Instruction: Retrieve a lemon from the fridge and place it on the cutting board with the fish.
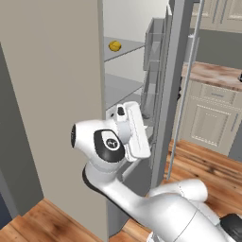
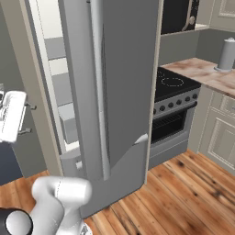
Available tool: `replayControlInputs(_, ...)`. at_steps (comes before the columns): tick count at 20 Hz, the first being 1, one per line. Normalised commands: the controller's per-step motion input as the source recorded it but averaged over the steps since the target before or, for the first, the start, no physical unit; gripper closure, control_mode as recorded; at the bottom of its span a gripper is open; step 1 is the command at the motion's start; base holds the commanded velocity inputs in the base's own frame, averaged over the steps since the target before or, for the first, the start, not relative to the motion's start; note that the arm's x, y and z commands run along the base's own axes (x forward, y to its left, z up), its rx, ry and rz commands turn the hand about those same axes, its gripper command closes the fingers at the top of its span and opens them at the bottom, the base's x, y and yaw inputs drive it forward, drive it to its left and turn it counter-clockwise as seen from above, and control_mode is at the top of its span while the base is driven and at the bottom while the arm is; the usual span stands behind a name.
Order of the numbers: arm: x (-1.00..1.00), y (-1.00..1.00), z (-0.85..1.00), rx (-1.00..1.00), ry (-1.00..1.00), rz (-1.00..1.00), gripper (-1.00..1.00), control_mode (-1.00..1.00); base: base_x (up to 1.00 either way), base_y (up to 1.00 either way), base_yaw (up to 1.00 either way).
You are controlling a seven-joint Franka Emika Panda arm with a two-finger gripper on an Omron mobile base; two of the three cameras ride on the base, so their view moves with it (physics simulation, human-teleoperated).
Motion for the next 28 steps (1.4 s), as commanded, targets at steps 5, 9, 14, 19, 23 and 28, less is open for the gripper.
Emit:
replayControlInputs(5, 0.44, -0.34, 0.00, 0.00, 0.20, 0.05, -1.00, -1.00, 0.00, 0.00, 0.00)
replayControlInputs(9, 0.56, -0.12, 0.00, -0.02, 0.30, 0.04, -1.00, -1.00, 0.00, 0.00, 0.00)
replayControlInputs(14, 0.54, -0.13, 0.00, -0.03, 0.29, 0.03, -1.00, -1.00, 0.00, 0.00, 0.00)
replayControlInputs(19, 0.34, -0.02, 0.00, 0.00, 0.14, 0.09, -1.00, -1.00, 0.00, 0.00, 0.00)
replayControlInputs(23, 0.04, -0.04, -0.01, -0.02, 0.13, 0.07, -1.00, -1.00, 0.00, 0.00, 0.00)
replayControlInputs(28, -0.12, -0.35, -0.10, -0.01, 0.16, 0.00, -1.00, -1.00, 0.00, 0.00, 0.00)
